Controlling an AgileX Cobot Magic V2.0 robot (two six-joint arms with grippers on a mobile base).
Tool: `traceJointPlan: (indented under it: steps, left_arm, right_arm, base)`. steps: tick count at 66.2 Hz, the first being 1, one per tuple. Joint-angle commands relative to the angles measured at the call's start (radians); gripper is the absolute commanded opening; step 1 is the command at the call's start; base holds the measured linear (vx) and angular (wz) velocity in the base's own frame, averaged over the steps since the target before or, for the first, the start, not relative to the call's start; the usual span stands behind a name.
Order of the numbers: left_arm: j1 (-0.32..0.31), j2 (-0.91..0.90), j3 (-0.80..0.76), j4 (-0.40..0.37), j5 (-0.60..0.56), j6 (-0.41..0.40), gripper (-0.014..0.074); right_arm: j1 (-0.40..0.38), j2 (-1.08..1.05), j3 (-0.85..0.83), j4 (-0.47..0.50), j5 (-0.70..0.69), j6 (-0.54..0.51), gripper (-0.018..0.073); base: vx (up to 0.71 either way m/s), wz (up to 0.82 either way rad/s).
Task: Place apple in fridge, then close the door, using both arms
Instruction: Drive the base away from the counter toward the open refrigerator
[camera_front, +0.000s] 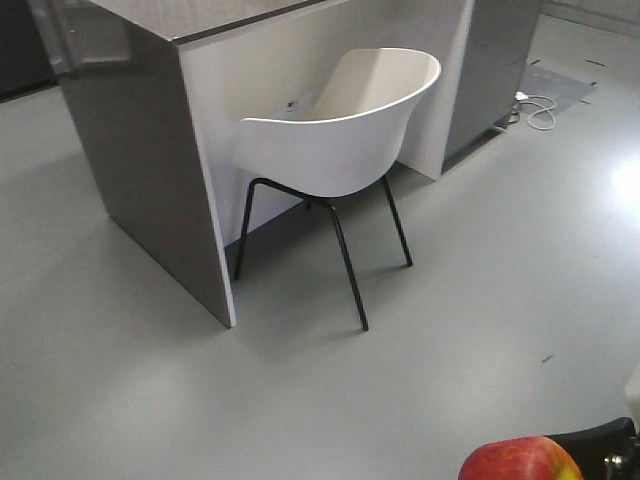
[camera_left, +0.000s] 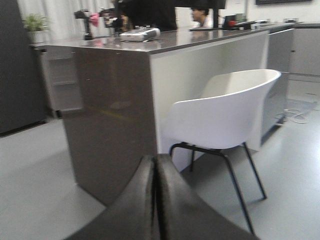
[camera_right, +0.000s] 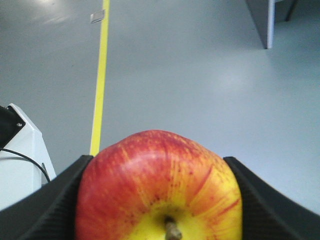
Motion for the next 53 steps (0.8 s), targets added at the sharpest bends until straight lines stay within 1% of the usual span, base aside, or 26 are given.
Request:
traceJointPlan:
  steps: [1, 26, 53]
  left_arm:
    - [-0.009, -0.014, -0.017, -0.001, -0.076, -0.011, -0.0006]
    - [-0.009, -0.014, -0.017, -0.001, -0.076, -0.011, -0.0006]
    - [-0.009, -0.014, -0.017, -0.001, -0.076, -0.011, -0.0006]
  right_arm:
    - [0.001, 0.001, -0.028, 0.042, -0.039, -0.012, 0.0204]
    - [0.001, 0.001, -0.028, 0.042, -0.039, -0.012, 0.0204]
    - [0.001, 0.001, -0.028, 0.042, -0.038, -0.012, 0.0204]
  base:
    - [-0.03, 0.53]
    - [-0.03, 0.55]
    - [0.00, 0.45]
